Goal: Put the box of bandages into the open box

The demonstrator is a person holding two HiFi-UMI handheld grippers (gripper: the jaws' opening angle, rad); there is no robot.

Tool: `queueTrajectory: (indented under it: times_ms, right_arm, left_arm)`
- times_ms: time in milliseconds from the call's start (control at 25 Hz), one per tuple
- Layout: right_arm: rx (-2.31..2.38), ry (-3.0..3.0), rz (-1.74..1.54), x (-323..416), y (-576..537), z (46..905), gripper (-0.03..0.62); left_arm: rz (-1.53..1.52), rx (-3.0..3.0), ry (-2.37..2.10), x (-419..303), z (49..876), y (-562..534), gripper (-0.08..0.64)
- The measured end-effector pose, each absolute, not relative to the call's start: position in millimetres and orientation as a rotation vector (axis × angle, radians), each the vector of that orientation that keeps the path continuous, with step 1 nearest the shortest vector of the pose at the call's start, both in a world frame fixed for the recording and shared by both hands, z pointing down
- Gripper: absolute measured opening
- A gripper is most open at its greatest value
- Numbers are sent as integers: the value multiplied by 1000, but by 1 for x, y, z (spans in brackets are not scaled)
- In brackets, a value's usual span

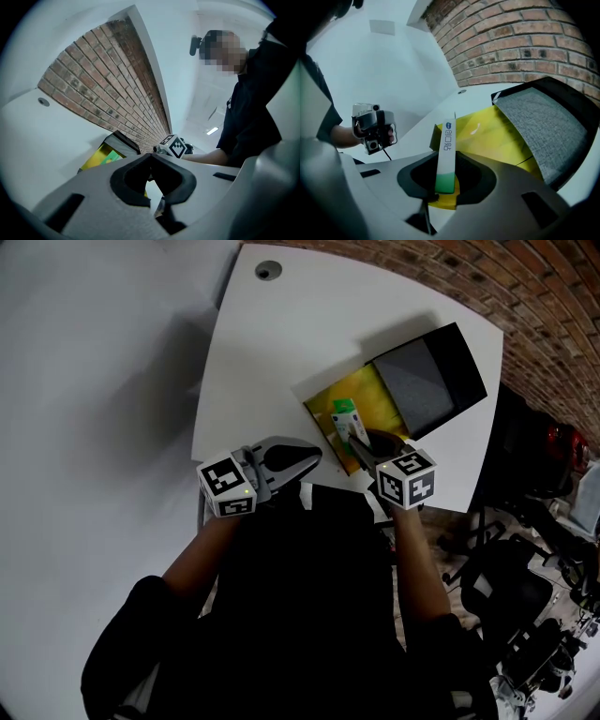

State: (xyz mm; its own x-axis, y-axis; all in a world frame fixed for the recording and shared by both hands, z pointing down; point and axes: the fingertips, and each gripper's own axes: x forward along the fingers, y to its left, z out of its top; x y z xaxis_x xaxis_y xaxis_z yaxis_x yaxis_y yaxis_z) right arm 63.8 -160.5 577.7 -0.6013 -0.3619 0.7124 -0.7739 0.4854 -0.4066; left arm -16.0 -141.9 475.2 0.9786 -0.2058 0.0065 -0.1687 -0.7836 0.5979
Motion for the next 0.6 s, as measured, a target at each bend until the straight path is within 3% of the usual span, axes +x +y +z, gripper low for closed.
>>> queueTrajectory:
  times_ms: [600]
  right_arm:
    - [889, -2100, 986, 56, -164, 595, 95]
  left_arm:
    - [-112, 2461, -263, -18, 475, -150, 15]
